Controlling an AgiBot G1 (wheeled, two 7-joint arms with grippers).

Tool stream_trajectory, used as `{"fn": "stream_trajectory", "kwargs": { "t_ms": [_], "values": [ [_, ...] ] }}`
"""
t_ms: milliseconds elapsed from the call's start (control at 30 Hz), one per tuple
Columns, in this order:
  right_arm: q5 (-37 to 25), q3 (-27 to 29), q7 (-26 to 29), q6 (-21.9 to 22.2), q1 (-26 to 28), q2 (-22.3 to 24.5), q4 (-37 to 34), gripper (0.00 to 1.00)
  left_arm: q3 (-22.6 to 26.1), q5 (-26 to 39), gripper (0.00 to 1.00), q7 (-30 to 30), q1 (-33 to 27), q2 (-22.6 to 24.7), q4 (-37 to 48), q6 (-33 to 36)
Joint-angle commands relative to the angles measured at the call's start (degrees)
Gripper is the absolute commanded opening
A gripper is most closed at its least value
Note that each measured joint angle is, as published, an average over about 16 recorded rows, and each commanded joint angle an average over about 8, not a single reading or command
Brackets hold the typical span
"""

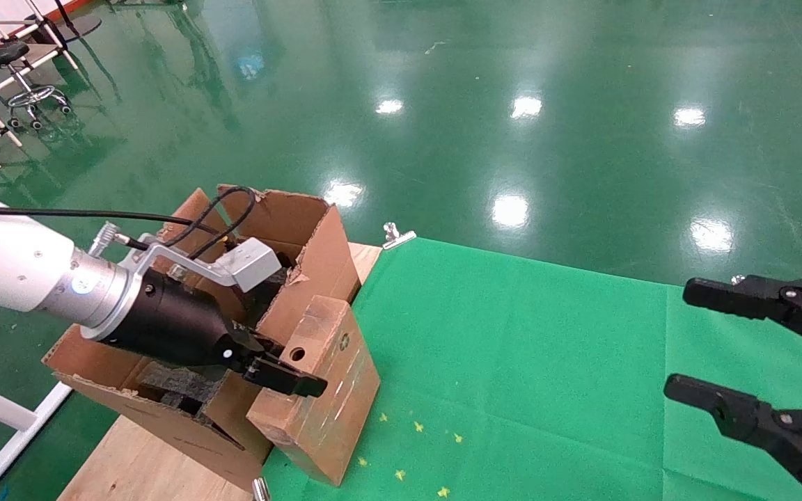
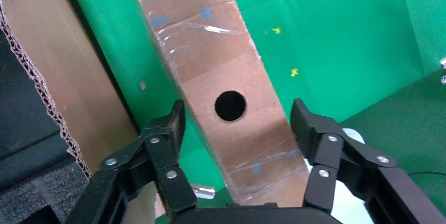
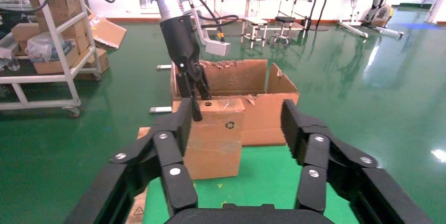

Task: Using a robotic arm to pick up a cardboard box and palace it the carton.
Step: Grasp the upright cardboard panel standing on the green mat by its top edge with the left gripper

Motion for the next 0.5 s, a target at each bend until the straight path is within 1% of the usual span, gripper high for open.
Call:
{"fn": "stream_trajectory", "kwargs": {
  "t_ms": [33,500],
  "values": [
    [0.0,0.0,0.0,0.0,0.0,0.0,0.0,1.0,-0.05,-0.02,0.0,0.02,0.03,-0.01,0.01,0.0],
    [0.0,0.0,0.0,0.0,0.0,0.0,0.0,1.0,-0.12,-0.24,0.0,0.6,-0.07,0.07,0.27,-0.21]
  ]
}}
